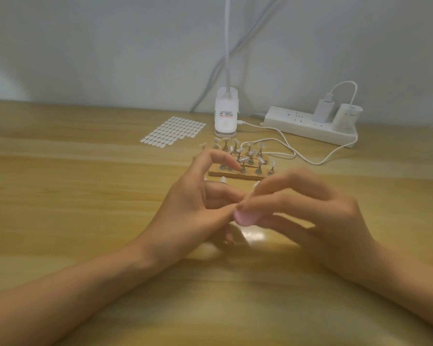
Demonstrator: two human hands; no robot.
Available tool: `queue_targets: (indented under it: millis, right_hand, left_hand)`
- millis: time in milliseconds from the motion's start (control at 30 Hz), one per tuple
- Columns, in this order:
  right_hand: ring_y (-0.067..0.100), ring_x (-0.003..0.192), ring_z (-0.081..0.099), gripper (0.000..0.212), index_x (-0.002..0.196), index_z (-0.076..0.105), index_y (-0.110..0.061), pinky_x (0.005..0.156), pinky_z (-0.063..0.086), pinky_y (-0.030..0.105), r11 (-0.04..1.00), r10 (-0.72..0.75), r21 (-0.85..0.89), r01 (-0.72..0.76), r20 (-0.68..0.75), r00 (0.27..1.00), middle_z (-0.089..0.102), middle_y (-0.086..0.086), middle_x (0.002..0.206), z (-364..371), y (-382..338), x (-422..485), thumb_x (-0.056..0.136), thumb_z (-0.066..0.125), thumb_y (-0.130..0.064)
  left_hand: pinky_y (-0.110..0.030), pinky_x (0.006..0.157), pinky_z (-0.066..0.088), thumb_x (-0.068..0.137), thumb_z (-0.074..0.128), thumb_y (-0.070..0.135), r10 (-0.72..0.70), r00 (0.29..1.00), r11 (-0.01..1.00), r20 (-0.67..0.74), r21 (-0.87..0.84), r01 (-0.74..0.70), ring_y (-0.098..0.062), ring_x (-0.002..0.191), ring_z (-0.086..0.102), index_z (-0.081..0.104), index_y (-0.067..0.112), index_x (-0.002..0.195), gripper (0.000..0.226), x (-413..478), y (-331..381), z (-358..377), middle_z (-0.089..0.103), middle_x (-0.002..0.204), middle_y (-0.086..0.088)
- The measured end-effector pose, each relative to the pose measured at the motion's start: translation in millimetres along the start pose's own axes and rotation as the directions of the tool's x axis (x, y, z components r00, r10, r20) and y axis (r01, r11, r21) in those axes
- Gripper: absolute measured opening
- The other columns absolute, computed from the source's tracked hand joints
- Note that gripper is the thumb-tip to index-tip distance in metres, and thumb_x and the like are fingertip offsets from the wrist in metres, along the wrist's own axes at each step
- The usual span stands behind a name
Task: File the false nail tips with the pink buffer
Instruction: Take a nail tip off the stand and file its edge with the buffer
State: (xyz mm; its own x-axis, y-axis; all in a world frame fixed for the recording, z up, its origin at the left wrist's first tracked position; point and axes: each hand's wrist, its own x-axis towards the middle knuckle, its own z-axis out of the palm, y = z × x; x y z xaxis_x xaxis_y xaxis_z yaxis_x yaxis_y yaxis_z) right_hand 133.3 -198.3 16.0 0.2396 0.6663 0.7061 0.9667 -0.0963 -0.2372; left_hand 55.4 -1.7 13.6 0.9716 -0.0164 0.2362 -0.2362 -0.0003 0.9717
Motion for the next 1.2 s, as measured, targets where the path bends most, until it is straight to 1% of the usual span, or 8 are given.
queue_targets:
  millis: [100,233,333,433,600,767,900,1200]
  right_hand:
    - [0.014,0.095,0.064,0.021,0.109,0.073,-0.014,0.086,0.052,0.028,0.998,0.058,-0.028,-0.060,-0.053,0.997,0.068,0.005,0.100,-4,3,0,0.088,0.073,-0.013]
    - [0.023,0.092,0.067,0.018,0.106,0.076,-0.015,0.085,0.051,0.032,1.000,-0.003,-0.019,0.002,-0.015,1.000,0.068,0.005,0.100,-1,0,-1,0.088,0.074,-0.012]
    - [0.016,0.093,0.065,0.022,0.109,0.072,-0.017,0.086,0.052,0.028,0.998,0.047,-0.031,-0.048,-0.057,0.997,0.068,0.005,0.099,-4,2,1,0.087,0.073,-0.012]
    - [0.022,0.090,0.067,0.018,0.105,0.076,-0.015,0.084,0.052,0.030,1.000,0.002,-0.002,-0.002,-0.011,1.000,0.067,0.006,0.098,-1,-1,0,0.087,0.075,-0.014]
    - [0.018,0.087,0.066,0.021,0.109,0.074,-0.014,0.081,0.053,0.028,0.999,0.043,0.000,-0.043,-0.061,0.997,0.067,0.008,0.095,-4,3,1,0.088,0.074,-0.014]
    - [0.012,0.089,0.065,0.020,0.108,0.074,-0.013,0.084,0.051,0.023,0.999,0.034,0.000,-0.034,-0.060,0.998,0.067,0.005,0.096,-4,4,0,0.088,0.076,-0.013]
    - [0.015,0.089,0.066,0.018,0.108,0.074,-0.014,0.083,0.051,0.023,0.999,0.008,0.033,-0.007,-0.036,0.999,0.066,0.006,0.097,-3,5,0,0.090,0.076,-0.014]
    - [0.022,0.090,0.066,0.019,0.108,0.073,-0.013,0.081,0.052,0.037,0.986,0.143,0.106,-0.131,-0.113,0.983,0.066,0.007,0.099,-7,17,-2,0.090,0.075,-0.012]
  left_hand:
    - [-0.023,0.048,0.052,0.085,0.078,0.003,0.008,1.000,1.000,-0.006,0.016,-0.008,-0.023,0.073,0.076,0.045,0.020,0.111,0.045,0,0,0,0.078,0.086,-0.009]
    - [-0.027,0.050,0.055,0.082,0.080,0.010,0.009,1.000,1.000,-0.003,0.030,-0.009,-0.026,0.069,0.074,0.048,0.026,0.106,0.043,0,0,0,0.079,0.087,-0.009]
    - [-0.027,0.057,0.057,0.081,0.082,0.014,0.034,0.999,0.998,0.003,0.059,-0.034,-0.027,0.074,0.076,0.045,0.023,0.106,0.045,0,0,0,0.079,0.085,-0.008]
    - [-0.025,0.067,0.058,0.080,0.082,0.022,0.052,0.998,0.996,0.022,0.070,-0.053,-0.023,0.078,0.077,0.047,0.024,0.106,0.043,-1,1,0,0.080,0.087,-0.006]
    - [-0.025,0.066,0.058,0.083,0.077,0.006,0.043,0.999,0.998,0.000,0.042,-0.043,-0.025,0.075,0.077,0.045,0.020,0.104,0.040,-1,1,0,0.079,0.085,-0.009]
    - [-0.028,0.067,0.060,0.079,0.082,0.014,0.016,1.000,1.000,-0.015,0.006,-0.016,-0.024,0.074,0.076,0.044,0.017,0.103,0.046,0,3,0,0.079,0.086,-0.011]
    - [-0.028,0.069,0.060,0.076,0.085,0.012,0.011,1.000,1.000,-0.028,0.001,-0.011,-0.022,0.075,0.077,0.046,0.018,0.102,0.047,1,4,-1,0.079,0.086,-0.010]
    - [-0.031,0.069,0.061,0.073,0.077,0.013,0.024,1.000,0.999,-0.017,-0.023,-0.024,-0.026,0.072,0.076,0.045,0.015,0.101,0.043,-1,5,1,0.077,0.082,-0.013]
